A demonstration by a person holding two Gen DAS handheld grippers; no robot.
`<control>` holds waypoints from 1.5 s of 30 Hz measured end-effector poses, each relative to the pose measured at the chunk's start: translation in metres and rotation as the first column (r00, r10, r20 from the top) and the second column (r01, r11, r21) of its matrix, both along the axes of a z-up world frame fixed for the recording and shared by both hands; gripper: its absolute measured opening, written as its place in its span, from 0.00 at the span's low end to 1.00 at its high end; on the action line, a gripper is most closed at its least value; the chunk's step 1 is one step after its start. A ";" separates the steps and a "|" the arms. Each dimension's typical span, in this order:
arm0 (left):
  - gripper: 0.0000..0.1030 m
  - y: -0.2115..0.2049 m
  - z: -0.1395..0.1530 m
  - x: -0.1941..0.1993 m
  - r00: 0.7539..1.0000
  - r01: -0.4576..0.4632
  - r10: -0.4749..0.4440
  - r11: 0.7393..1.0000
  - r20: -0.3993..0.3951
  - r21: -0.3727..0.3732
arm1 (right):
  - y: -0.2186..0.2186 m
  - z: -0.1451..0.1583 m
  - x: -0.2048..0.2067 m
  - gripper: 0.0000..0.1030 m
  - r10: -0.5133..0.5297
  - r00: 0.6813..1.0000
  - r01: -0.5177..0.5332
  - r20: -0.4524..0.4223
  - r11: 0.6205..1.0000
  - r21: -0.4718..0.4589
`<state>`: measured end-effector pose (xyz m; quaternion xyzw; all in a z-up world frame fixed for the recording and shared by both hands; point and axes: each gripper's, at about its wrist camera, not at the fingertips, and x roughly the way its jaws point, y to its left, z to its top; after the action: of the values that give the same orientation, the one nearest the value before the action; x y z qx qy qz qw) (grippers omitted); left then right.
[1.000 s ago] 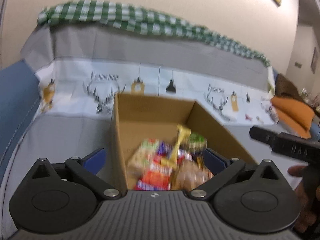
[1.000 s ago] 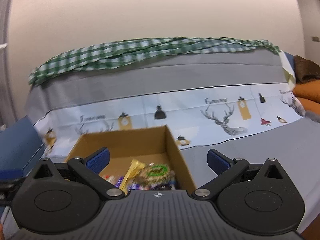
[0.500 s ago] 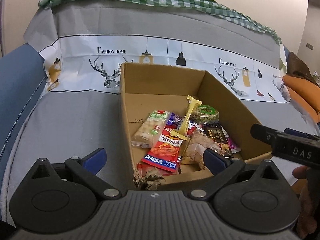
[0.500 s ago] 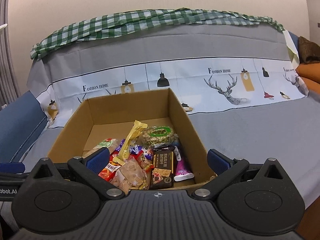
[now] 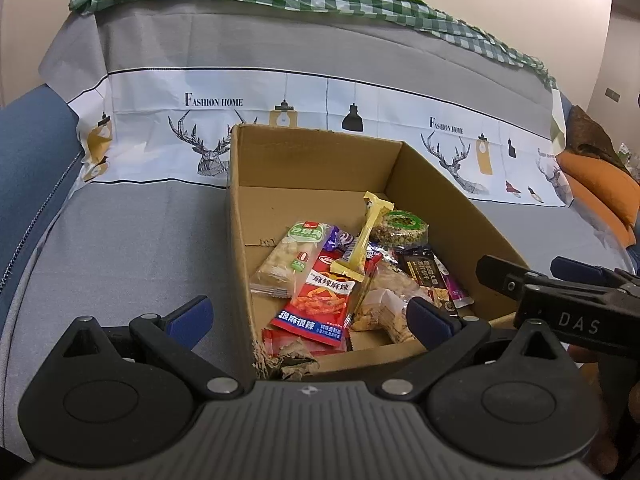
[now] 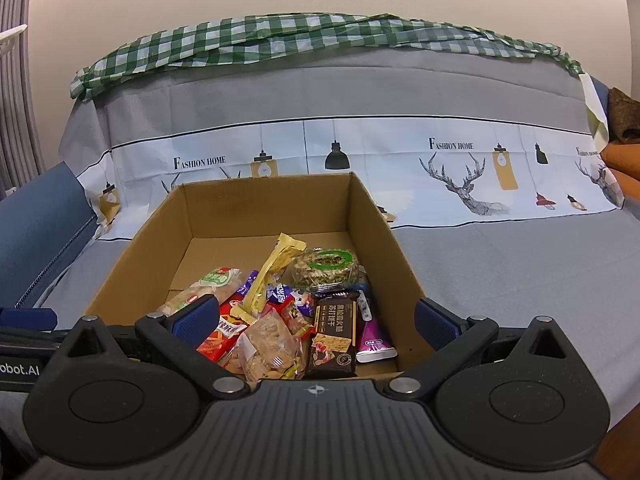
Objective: Organize snacks
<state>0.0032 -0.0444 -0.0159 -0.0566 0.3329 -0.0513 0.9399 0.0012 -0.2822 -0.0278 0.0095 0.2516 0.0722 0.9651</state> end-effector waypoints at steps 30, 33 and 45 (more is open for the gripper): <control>1.00 0.001 -0.001 -0.001 1.000 0.005 -0.005 1.000 -0.013 -0.012 | 0.006 -0.002 0.001 0.99 0.025 1.000 -0.025 0.004 0.999 -0.038; 1.00 0.001 -0.001 -0.001 1.000 0.006 -0.006 1.000 -0.014 -0.010 | 0.007 -0.002 0.002 0.99 0.026 1.000 -0.026 0.004 0.999 -0.039; 1.00 -0.001 -0.002 -0.001 1.000 0.020 -0.020 1.000 0.000 -0.008 | 0.008 -0.003 0.003 0.99 0.031 1.000 -0.031 0.007 0.999 -0.045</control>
<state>0.0019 -0.0451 -0.0176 -0.0570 0.3332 -0.0620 0.9391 0.0039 -0.2740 -0.0307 -0.0165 0.2497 0.0813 0.9648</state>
